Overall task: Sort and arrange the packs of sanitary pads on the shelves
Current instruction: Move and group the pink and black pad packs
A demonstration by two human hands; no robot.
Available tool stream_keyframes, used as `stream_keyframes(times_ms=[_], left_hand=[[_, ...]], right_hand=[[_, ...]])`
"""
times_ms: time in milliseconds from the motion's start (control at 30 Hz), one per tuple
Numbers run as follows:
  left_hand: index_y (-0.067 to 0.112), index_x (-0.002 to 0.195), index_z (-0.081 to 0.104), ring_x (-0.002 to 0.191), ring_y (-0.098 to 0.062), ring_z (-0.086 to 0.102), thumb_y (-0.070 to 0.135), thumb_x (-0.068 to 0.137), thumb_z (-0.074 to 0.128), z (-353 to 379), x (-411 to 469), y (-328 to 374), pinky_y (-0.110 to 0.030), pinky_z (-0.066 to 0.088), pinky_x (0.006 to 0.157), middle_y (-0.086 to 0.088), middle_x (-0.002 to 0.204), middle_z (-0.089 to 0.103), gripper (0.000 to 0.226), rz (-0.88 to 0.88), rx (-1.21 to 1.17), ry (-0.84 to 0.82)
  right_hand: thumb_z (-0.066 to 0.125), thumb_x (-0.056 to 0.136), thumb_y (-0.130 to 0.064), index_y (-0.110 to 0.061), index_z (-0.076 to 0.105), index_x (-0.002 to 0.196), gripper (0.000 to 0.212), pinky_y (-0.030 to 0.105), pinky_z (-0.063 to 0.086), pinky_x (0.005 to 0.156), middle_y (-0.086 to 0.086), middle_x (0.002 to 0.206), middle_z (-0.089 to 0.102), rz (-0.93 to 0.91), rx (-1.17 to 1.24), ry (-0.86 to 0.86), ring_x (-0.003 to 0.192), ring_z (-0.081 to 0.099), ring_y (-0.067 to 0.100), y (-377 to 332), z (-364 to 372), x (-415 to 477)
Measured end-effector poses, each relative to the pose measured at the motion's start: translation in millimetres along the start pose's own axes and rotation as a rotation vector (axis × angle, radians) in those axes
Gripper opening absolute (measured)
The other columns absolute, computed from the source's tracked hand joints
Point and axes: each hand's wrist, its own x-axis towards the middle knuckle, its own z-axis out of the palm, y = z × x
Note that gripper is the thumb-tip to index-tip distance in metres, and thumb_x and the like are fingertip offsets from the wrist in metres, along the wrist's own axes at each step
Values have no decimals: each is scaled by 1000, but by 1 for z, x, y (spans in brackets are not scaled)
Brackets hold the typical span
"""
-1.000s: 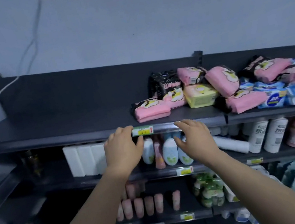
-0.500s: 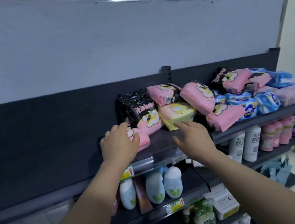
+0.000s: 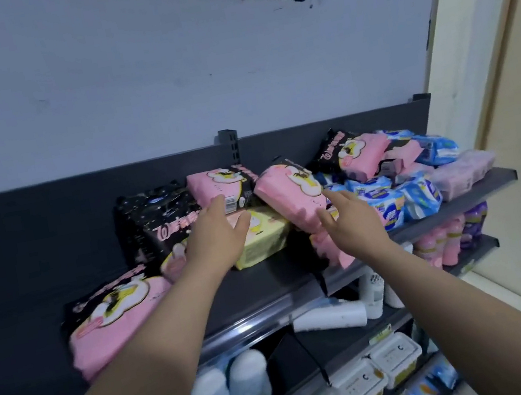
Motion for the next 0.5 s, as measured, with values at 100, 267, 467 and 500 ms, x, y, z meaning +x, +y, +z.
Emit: stream_keyframes(times_ms=[100, 267, 467, 500], left_hand=[[18, 147, 33, 125, -37, 46, 53, 91, 53, 27, 31, 20, -44, 42, 100, -17, 137, 49, 69, -32, -46, -38], [23, 148, 32, 123, -36, 48, 53, 91, 53, 64, 69, 42, -44, 42, 100, -15, 142, 41, 67, -73, -36, -83], [13, 135, 44, 118, -30, 48, 45, 87, 65, 94, 94, 52, -37, 42, 94, -10, 131, 49, 62, -104, -158, -24], [10, 130, 45, 114, -29, 50, 42, 86, 68, 97, 94, 54, -34, 41, 88, -8, 126, 51, 60, -128, -208, -6]], right_hand=[[44, 99, -34, -20, 35, 147, 51, 44, 40, 101, 10, 146, 41, 17, 44, -56, 130, 42, 30, 21, 0, 32], [37, 100, -39, -28, 25, 150, 52, 52, 35, 106, 7, 152, 31, -22, 61, -223, 135, 36, 29, 34, 15, 76], [38, 98, -17, -24, 37, 143, 46, 42, 37, 104, 5, 145, 41, -99, 196, -384, 127, 44, 24, 44, 29, 97], [39, 98, -17, -24, 37, 144, 47, 38, 36, 106, 2, 146, 41, -115, 221, -397, 130, 42, 22, 47, 27, 99]])
